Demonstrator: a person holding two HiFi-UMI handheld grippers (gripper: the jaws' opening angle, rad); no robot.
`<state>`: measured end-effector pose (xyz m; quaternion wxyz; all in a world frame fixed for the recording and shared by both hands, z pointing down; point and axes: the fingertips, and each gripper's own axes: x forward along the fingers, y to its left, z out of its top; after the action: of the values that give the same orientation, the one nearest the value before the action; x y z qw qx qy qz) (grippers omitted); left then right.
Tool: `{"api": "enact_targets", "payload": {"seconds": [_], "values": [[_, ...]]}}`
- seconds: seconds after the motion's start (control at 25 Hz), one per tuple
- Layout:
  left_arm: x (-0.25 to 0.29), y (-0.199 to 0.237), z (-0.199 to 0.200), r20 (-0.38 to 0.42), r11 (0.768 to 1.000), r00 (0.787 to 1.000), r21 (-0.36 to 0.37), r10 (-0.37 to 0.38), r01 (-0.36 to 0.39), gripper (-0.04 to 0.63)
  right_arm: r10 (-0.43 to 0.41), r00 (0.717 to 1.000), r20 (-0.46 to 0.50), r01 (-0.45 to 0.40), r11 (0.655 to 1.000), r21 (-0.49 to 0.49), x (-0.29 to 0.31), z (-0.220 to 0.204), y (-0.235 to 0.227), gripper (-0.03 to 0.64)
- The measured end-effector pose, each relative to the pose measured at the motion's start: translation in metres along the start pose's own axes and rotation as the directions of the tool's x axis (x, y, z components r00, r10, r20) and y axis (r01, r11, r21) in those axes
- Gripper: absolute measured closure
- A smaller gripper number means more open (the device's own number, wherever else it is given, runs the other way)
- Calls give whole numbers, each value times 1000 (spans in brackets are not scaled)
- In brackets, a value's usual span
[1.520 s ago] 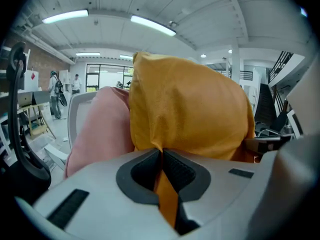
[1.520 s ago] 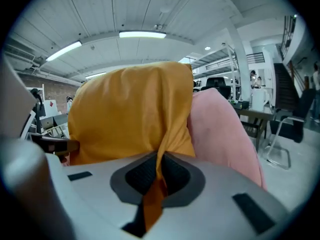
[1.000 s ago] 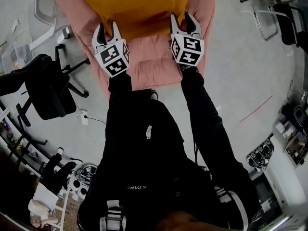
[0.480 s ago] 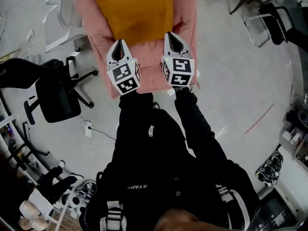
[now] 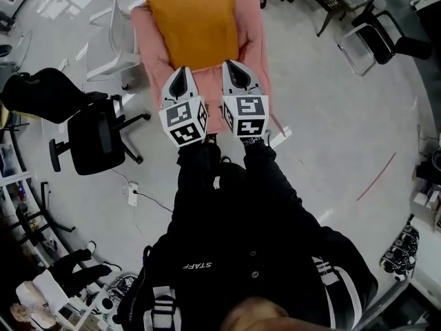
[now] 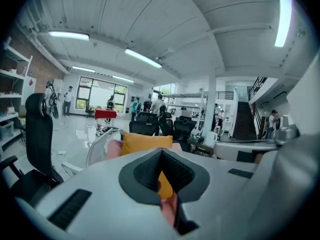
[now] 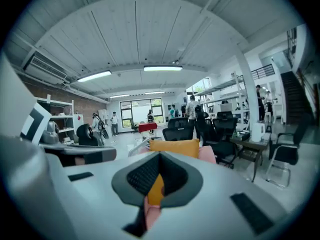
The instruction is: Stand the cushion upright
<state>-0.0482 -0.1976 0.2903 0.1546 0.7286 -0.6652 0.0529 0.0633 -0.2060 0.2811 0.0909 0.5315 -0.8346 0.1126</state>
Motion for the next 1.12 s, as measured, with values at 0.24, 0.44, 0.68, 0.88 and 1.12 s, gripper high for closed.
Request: {"api": "enact_targets", "payload": {"seconds": [0.24, 0.44, 0.68, 0.88, 1.12], "values": [[-58, -24, 48, 46, 997, 997, 21, -68, 67, 595, 9, 998, 59, -8, 1000, -6, -56, 50, 21, 604], [-91, -38, 70, 63, 992, 991, 46, -119, 116, 595, 1, 996, 94, 0, 1000, -18, -89, 75, 30, 604], [-110, -50, 109, 128, 982, 977, 101, -172, 159, 595, -2, 985, 173, 12, 998, -55, -108, 111, 43, 604], [-117, -54, 119, 151, 976, 968, 122, -199, 181, 595, -5, 977, 213, 24, 996, -86, -118, 126, 54, 604], [-119, -56, 132, 170, 972, 962, 137, -212, 190, 595, -20, 970, 243, 42, 996, -84, -124, 140, 52, 604]]}}
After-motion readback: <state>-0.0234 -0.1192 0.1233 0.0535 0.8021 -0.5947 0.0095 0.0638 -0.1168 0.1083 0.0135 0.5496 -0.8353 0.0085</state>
